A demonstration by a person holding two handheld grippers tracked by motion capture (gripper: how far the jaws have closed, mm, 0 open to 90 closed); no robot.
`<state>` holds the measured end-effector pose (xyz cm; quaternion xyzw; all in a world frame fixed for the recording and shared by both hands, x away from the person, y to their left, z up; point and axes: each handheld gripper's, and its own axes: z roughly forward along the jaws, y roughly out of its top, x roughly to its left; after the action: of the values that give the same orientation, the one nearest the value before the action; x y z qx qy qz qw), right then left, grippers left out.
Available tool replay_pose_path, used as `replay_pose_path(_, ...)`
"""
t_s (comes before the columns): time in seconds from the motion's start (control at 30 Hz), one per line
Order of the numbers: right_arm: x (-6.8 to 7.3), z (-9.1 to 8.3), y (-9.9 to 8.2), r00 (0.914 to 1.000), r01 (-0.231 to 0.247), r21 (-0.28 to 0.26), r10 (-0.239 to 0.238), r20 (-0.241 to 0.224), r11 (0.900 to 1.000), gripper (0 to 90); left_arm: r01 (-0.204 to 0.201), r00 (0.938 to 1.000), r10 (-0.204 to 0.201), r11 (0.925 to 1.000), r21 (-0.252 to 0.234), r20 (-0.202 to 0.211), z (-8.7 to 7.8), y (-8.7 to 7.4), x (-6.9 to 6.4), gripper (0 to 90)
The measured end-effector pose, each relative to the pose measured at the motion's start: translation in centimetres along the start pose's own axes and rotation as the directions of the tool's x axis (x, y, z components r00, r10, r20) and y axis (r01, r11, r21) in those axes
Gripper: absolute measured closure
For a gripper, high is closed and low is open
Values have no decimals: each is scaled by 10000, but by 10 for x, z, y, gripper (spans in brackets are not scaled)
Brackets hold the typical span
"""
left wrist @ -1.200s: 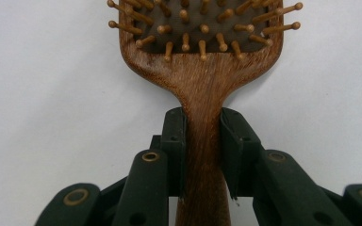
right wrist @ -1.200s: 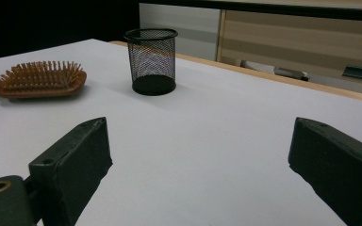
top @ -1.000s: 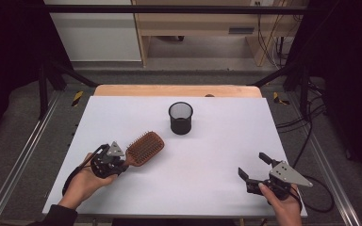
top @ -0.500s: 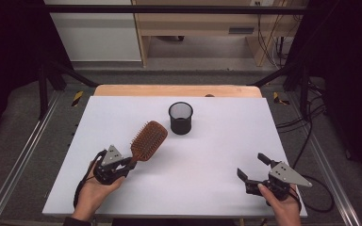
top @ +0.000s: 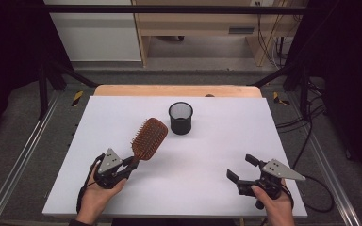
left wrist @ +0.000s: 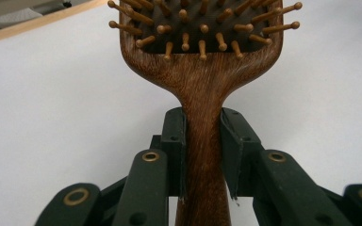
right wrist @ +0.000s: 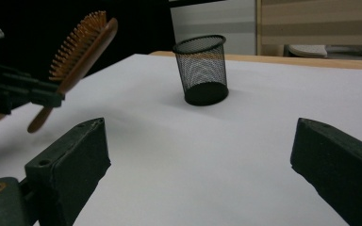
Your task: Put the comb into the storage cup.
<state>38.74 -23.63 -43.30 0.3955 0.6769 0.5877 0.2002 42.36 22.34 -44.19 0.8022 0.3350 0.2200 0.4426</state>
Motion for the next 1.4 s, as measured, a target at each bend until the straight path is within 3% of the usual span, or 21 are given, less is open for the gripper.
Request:
replay_pose_path(0.2, 14, 21, 12, 9968, -639, -234, 627, -500, 9977, 77, -106, 9999, 107, 9997, -201, 54, 1, 3, -8, 722)
replay_pose_path(0.43, 39, 60, 26, 9933, -641, 100, 647, -960, 9979, 83, -114, 9999, 119, 9989, -461, 114, 3, 5, -14, 722)
replay_pose_path(0.8, 75, 102, 42, 9863, -659, 543, 733, -1477, 9963, 80, -138, 9998, 150, 9976, -677, 161, 5, 8, -19, 722)
replay_pose_path(0.97, 87, 115, 48, 9837, -606, 633, 703, -1655, 9962, 79, -219, 9996, 232, 9971, -730, 172, 6, 9, -21, 722)
replay_pose_path(1.4, 99, 131, 48, 9805, -687, 1031, 862, -1764, 9923, 76, -323, 9992, 340, 9958, -853, 191, 5, 11, -26, 722)
